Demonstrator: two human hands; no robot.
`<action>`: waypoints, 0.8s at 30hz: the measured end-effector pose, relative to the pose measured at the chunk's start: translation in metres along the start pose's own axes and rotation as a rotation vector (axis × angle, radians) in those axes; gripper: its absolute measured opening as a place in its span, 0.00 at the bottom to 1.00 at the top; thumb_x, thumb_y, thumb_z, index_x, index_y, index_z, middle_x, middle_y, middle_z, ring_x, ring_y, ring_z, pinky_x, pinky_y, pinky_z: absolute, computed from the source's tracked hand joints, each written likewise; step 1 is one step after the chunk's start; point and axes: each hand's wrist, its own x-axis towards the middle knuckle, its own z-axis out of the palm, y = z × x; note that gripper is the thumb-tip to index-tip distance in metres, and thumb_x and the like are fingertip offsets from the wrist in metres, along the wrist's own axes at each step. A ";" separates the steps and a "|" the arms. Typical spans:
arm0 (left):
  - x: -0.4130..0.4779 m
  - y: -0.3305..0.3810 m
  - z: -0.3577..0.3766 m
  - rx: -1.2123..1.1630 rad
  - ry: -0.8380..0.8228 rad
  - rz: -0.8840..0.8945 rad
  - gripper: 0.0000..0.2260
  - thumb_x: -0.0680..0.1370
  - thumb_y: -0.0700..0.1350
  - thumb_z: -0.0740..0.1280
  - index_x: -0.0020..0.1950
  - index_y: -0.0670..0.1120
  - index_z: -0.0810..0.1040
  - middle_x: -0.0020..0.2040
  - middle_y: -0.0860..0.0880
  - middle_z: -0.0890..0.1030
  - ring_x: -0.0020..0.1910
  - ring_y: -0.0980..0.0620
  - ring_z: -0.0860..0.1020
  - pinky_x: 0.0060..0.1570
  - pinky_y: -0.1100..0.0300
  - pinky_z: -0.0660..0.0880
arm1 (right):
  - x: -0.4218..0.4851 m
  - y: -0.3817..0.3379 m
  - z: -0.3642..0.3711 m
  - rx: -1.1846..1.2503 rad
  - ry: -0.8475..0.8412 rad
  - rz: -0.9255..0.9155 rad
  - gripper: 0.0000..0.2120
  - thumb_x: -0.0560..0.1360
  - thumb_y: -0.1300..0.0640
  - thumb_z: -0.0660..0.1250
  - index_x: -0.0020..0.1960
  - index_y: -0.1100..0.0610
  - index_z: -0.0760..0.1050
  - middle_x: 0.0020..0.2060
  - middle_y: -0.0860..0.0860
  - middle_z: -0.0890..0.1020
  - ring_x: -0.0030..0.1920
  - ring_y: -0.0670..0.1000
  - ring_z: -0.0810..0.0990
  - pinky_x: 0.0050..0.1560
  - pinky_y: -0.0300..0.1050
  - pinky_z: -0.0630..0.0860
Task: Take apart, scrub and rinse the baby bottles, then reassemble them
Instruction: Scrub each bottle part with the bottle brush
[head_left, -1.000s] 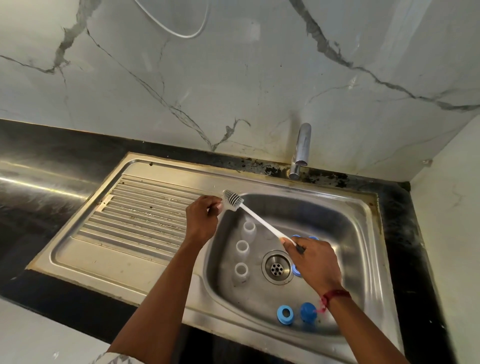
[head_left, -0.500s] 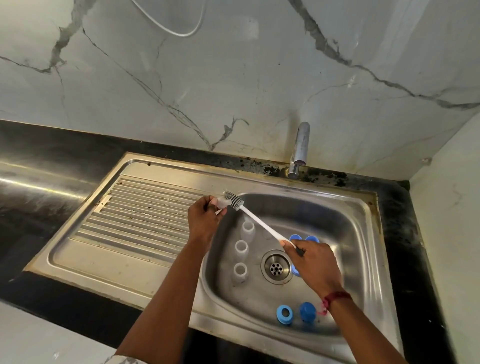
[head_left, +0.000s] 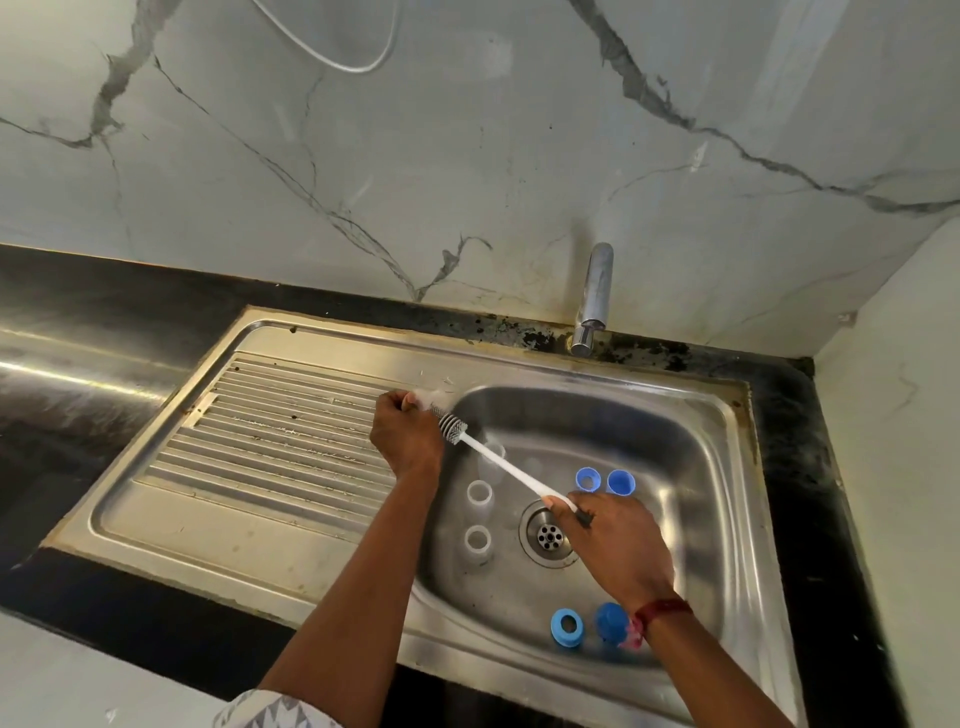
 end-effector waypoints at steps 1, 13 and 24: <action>0.001 -0.002 -0.001 0.043 -0.025 0.072 0.05 0.79 0.35 0.64 0.49 0.43 0.78 0.45 0.45 0.80 0.44 0.47 0.76 0.46 0.60 0.69 | 0.001 0.000 -0.001 -0.004 -0.004 0.004 0.27 0.78 0.32 0.52 0.34 0.50 0.74 0.24 0.46 0.73 0.29 0.45 0.74 0.30 0.35 0.66; 0.021 -0.049 -0.031 0.364 -0.385 0.776 0.10 0.73 0.42 0.57 0.41 0.39 0.76 0.38 0.43 0.78 0.35 0.49 0.71 0.35 0.60 0.65 | 0.014 0.014 -0.027 -0.101 0.120 -0.002 0.28 0.78 0.33 0.51 0.32 0.49 0.75 0.26 0.47 0.75 0.29 0.45 0.74 0.31 0.41 0.72; 0.006 -0.039 -0.025 0.164 -0.250 0.029 0.05 0.78 0.41 0.66 0.47 0.45 0.81 0.44 0.46 0.84 0.46 0.43 0.81 0.52 0.49 0.79 | 0.008 0.006 -0.018 -0.103 -0.077 0.001 0.25 0.79 0.34 0.56 0.30 0.48 0.71 0.26 0.47 0.75 0.30 0.46 0.76 0.32 0.39 0.70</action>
